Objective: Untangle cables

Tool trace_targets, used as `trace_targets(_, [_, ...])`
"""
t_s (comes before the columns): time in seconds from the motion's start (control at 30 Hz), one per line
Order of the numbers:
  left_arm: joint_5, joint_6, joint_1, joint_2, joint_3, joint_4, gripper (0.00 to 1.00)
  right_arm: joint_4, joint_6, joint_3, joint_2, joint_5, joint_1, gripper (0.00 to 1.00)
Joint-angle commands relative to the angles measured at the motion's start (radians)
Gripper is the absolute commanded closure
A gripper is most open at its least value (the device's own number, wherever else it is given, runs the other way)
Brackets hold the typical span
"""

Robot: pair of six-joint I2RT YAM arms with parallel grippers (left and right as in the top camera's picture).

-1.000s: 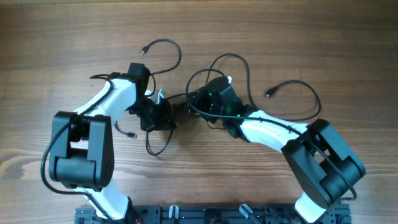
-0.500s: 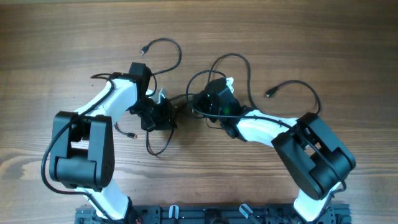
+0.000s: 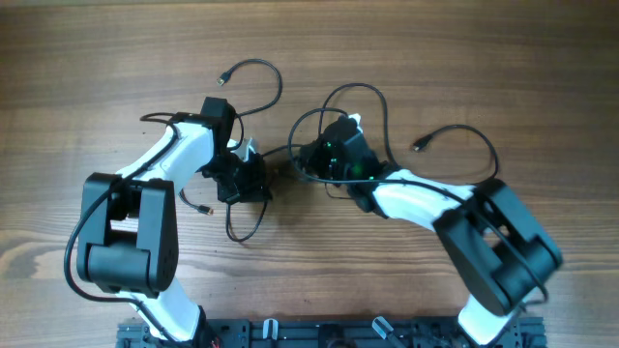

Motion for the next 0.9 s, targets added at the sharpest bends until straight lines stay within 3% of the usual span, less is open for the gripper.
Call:
trace_targets(0.0, [-0.039, 0.016, 0.014, -0.022, -0.005, 0.003, 0.96, -0.045, -0.177, -0.001, -0.129, -0.001, -0.042, 0.96])
trace_targets(0.2, [-0.039, 0.015, 0.083, -0.022, -0.005, 0.003, 0.96, -0.095, -0.272, -0.001, -0.182, -0.287, -0.146, 0.96])
trace_targets(0.47, [-0.039, -0.032, 0.272, -0.022, -0.005, 0.003, 0.96, -0.114, -0.385, -0.001, -0.182, -0.66, -0.332, 0.96])
trace_targets(0.67, [-0.012, -0.047, 0.412, -0.022, -0.005, 0.006, 0.96, -0.204, -0.442, -0.001, -0.182, -0.693, -0.433, 0.96])
trace_targets(0.87, [0.041, -0.04, 0.486, -0.022, -0.005, 0.018, 0.96, -0.36, -0.544, -0.001, -0.182, -0.564, -0.488, 0.96])
